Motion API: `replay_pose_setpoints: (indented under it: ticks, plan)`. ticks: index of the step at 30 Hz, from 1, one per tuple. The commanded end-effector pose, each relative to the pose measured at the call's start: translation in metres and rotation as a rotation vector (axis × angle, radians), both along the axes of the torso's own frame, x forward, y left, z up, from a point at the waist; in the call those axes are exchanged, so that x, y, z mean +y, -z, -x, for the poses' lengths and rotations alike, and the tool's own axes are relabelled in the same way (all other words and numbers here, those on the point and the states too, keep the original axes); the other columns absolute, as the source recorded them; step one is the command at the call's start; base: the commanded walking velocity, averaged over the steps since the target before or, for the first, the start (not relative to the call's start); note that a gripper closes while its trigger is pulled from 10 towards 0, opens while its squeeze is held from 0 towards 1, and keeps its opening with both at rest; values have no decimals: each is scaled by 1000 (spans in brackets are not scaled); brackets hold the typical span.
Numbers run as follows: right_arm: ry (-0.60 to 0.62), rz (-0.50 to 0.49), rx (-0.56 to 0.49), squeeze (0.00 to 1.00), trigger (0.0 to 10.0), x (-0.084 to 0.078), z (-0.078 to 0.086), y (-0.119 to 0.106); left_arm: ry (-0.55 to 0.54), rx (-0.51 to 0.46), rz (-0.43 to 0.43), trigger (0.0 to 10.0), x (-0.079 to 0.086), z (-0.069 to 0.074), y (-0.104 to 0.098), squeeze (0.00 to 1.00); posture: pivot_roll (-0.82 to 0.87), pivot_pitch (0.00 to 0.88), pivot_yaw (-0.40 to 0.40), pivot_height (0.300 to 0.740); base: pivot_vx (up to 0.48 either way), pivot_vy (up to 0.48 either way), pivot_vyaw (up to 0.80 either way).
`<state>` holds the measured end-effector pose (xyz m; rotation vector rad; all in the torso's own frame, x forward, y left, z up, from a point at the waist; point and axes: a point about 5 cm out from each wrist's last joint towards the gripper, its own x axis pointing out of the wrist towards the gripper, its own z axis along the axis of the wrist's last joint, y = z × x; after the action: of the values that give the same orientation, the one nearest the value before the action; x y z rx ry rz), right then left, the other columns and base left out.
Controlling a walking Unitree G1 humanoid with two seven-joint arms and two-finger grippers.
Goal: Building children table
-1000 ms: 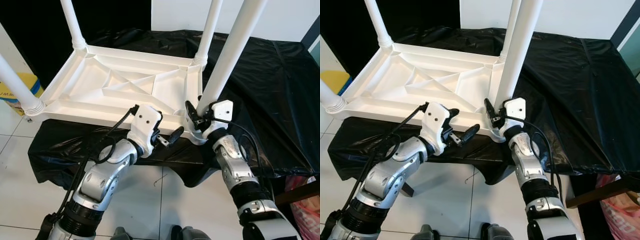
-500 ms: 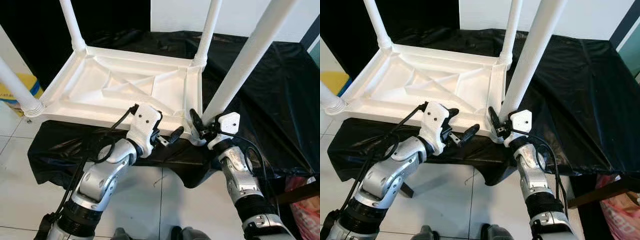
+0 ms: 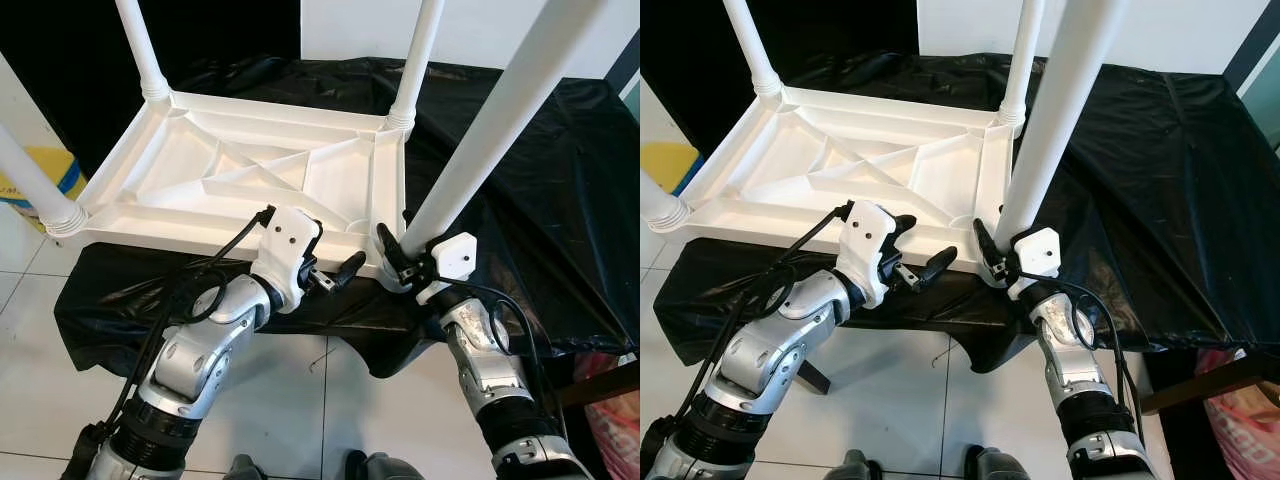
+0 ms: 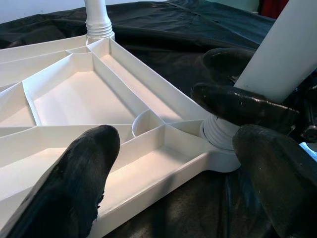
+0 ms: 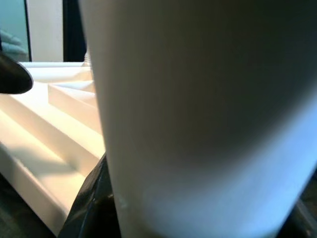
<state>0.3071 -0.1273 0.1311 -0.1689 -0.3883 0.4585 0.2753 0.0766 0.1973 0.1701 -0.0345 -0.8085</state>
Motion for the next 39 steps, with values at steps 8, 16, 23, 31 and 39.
replay_pose_setpoints:
  ticks: [8,16,23,31,39]
  plan:
    - [-18,35,340,0,10000,3,9,58,115,12,-25,10000,-5,6,-2,0,136,176,-2,740,0,0,0]
    - [124,-70,438,0,10000,0,-2,56,117,11,-22,10000,-5,7,-3,0,135,176,-6,740,0,0,0]
    - [231,-136,487,0,10000,-2,-2,62,119,10,-20,10000,-7,8,-3,0,135,167,-15,740,0,0,0]
    - [343,-195,536,0,10000,0,2,68,119,10,-22,10000,-7,9,-3,0,136,154,-25,740,0,0,0]
    - [423,-179,445,0,10000,1,2,58,108,7,-24,10000,-7,7,-2,0,141,148,-24,740,0,0,0]
